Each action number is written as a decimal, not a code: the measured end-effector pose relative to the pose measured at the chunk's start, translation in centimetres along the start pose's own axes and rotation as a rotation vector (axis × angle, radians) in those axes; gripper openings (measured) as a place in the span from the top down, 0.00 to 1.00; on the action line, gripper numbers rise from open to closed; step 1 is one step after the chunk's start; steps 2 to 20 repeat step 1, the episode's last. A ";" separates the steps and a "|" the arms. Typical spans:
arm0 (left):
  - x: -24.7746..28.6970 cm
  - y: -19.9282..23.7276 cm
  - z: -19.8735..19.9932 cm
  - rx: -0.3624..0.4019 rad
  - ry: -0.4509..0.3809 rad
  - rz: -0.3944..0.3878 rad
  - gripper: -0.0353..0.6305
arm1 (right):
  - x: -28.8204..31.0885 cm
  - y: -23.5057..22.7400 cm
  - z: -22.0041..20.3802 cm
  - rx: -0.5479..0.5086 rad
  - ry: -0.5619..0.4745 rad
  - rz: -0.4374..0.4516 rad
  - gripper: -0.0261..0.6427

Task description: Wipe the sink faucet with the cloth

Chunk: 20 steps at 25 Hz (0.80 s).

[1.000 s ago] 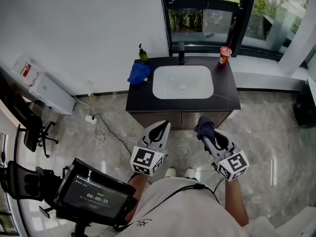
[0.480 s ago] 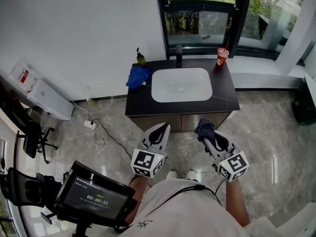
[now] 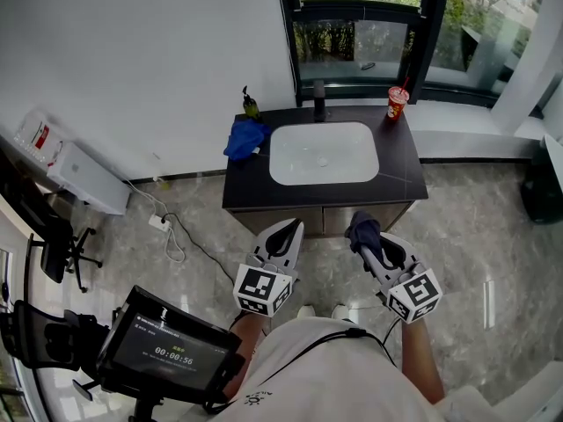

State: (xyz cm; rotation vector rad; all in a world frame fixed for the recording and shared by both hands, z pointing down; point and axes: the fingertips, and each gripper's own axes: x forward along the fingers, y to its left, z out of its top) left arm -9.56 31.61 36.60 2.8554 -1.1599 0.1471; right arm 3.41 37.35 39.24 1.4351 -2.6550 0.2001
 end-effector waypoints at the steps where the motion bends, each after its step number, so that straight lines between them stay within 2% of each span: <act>1: 0.1 0.0 0.0 -0.001 0.001 0.000 0.96 | 0.1 -0.1 0.0 0.003 0.001 -0.002 0.78; 20: 0.1 0.0 0.0 -0.001 0.001 0.000 0.96 | 0.1 -0.1 0.0 0.003 0.001 -0.002 0.78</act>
